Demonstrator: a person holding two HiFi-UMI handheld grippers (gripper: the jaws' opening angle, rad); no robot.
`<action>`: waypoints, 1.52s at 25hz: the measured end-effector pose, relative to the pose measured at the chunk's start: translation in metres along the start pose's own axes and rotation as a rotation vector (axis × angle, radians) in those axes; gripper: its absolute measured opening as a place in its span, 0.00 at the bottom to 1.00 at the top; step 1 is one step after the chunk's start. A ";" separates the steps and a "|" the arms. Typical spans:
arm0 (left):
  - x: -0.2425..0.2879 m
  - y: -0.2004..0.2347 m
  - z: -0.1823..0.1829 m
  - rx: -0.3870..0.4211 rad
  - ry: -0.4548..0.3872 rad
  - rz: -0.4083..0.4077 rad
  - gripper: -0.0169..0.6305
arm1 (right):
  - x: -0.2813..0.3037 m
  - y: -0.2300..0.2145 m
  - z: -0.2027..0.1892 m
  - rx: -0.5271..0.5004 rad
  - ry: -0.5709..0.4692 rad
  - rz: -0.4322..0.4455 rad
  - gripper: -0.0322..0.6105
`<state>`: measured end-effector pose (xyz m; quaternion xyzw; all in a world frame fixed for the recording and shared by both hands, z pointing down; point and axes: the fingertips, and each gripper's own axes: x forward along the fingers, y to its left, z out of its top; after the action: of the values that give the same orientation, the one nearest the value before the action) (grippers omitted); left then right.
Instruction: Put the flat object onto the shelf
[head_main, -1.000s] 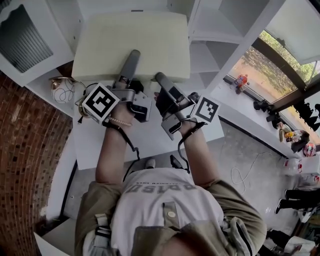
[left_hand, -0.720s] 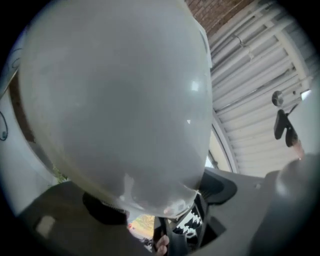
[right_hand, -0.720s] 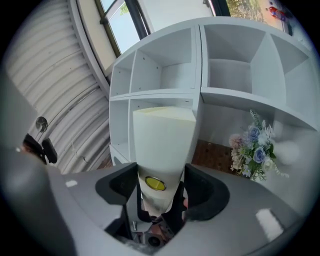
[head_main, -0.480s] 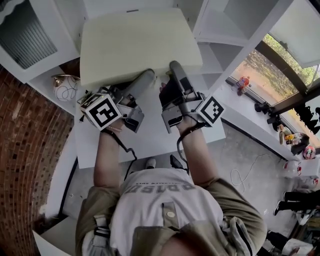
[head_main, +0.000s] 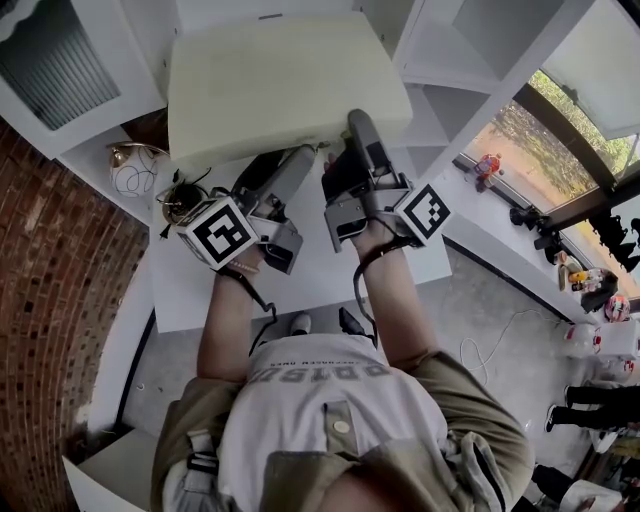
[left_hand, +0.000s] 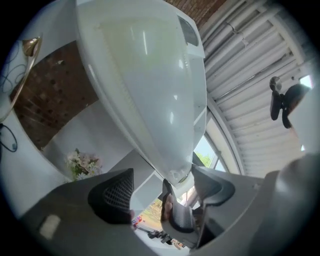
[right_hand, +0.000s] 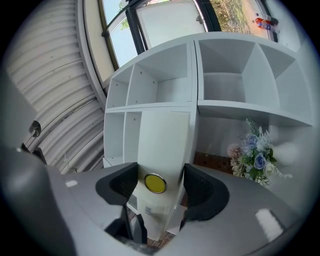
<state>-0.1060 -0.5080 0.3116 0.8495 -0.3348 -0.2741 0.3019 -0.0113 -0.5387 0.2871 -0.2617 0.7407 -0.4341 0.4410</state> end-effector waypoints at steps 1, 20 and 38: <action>0.002 0.003 -0.001 -0.014 -0.008 0.008 0.63 | 0.000 0.000 0.000 -0.001 0.004 -0.001 0.50; 0.044 0.015 0.043 -0.074 -0.085 0.027 0.59 | 0.018 -0.017 -0.011 -0.125 0.164 -0.018 0.51; 0.041 0.047 0.054 -0.151 -0.073 0.034 0.59 | 0.067 -0.041 -0.018 -0.134 0.193 -0.040 0.52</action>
<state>-0.1353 -0.5837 0.2970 0.8079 -0.3384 -0.3243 0.3571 -0.0589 -0.6028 0.2982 -0.2622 0.8017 -0.4155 0.3404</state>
